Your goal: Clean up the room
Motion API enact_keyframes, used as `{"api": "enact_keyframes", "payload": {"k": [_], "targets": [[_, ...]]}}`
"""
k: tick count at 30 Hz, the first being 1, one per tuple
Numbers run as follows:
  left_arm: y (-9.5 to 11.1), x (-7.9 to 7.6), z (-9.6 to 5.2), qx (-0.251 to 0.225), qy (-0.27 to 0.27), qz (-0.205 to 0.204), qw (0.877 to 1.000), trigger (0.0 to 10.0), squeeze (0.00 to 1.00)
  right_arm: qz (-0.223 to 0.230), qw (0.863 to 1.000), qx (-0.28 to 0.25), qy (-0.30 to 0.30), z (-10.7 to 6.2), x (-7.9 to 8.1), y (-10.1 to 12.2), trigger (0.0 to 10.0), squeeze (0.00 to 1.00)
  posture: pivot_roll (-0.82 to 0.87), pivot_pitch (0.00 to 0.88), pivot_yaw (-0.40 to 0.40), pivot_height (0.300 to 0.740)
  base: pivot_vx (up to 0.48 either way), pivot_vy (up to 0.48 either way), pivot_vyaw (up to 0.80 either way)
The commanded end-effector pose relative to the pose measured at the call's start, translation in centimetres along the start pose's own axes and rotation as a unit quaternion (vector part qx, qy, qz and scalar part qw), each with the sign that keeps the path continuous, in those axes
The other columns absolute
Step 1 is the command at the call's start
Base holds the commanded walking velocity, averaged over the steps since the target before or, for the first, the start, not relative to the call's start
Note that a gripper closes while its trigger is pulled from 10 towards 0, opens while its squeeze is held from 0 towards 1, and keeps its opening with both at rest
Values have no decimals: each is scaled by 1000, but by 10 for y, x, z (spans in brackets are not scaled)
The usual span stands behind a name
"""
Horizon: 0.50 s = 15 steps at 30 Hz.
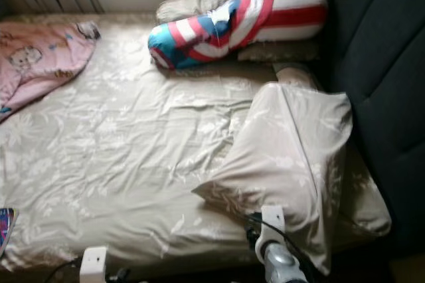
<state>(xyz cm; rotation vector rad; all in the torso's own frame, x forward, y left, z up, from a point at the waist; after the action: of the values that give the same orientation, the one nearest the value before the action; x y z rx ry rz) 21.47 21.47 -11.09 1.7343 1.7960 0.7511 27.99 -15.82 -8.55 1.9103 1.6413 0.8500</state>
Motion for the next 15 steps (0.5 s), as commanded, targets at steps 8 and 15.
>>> {"api": "enact_keyframes", "payload": {"k": [8, 15], "targets": [[-10, -2, -2, 14, -3, 13, 1000, 10000, 0, 4, 1000, 12, 0, -1, 1, -9, 10000, 0, 63, 153, -43, 740, 0, -473, 0], [-7, 0, -2, 9, -2, 13, 1000, 10000, 0, 2, 1000, 11, -2, -1, 1, -9, 10000, 0, 67, 165, -47, 740, 0, -123, 0]]}}
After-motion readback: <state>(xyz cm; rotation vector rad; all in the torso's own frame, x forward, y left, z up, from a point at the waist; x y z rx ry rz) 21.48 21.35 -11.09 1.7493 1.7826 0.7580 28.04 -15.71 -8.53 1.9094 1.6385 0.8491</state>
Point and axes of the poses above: a point about 5 cm out from each wrist's last joint towards the gripper, its own z axis pointing out of the wrist towards the gripper, its own y axis along the axis of the wrist's last joint, x = y × z, the point moved 5 cm from there along z, pointing out of the wrist towards the gripper, and after that the axes turned 3 degrees about z, right-handed, at the moved point
